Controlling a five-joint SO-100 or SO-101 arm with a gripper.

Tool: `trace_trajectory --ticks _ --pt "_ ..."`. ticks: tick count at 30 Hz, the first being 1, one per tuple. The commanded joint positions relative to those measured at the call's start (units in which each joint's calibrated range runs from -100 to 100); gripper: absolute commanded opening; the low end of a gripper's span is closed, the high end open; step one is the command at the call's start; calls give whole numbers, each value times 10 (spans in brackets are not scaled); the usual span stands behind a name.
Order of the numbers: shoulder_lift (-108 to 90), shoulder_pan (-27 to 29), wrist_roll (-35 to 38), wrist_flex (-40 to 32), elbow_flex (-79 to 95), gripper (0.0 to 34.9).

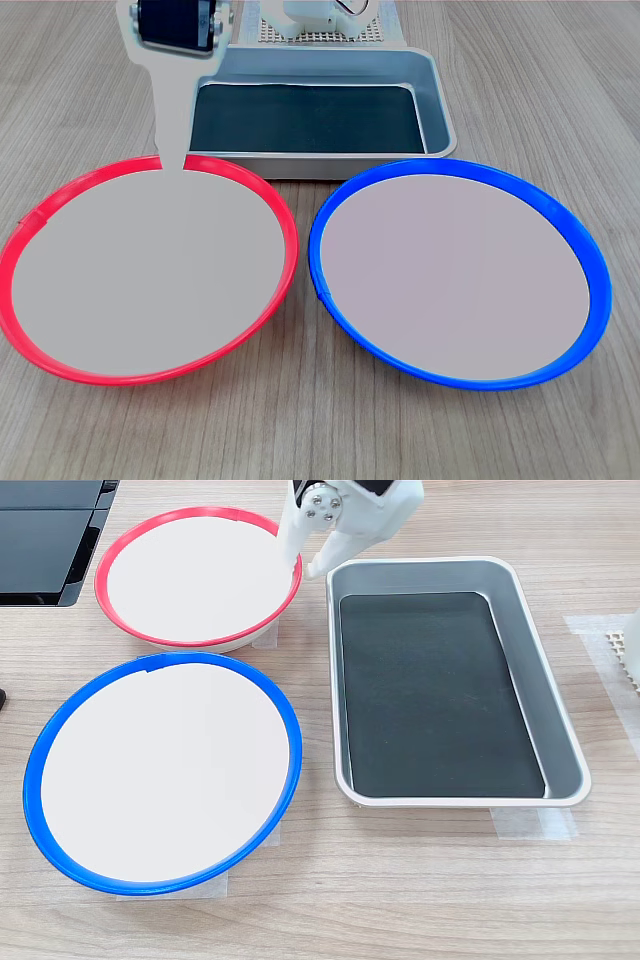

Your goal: Lift the stacked dish and set it down on the table.

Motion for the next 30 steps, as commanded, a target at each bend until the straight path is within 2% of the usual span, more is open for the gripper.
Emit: trace_trajectory --ticks 1,6,9,10,11,12,14,18,20,24,30 --pt "-72 1 9 67 1 71" --pt "-186 -20 9 163 16 69" --pt "-289 -65 -6 168 56 46" --pt "-323 -80 -17 156 75 37" --pt "-370 -101 -34 134 108 8" --pt "-400 -115 -42 116 134 3" --pt "-479 -139 -76 51 218 2" --pt "-655 -159 -138 -127 448 1" --pt "-728 -159 -145 -149 528 0" --pt "-849 -154 -149 -130 641 0" --pt "-930 -145 -164 -8 682 0"
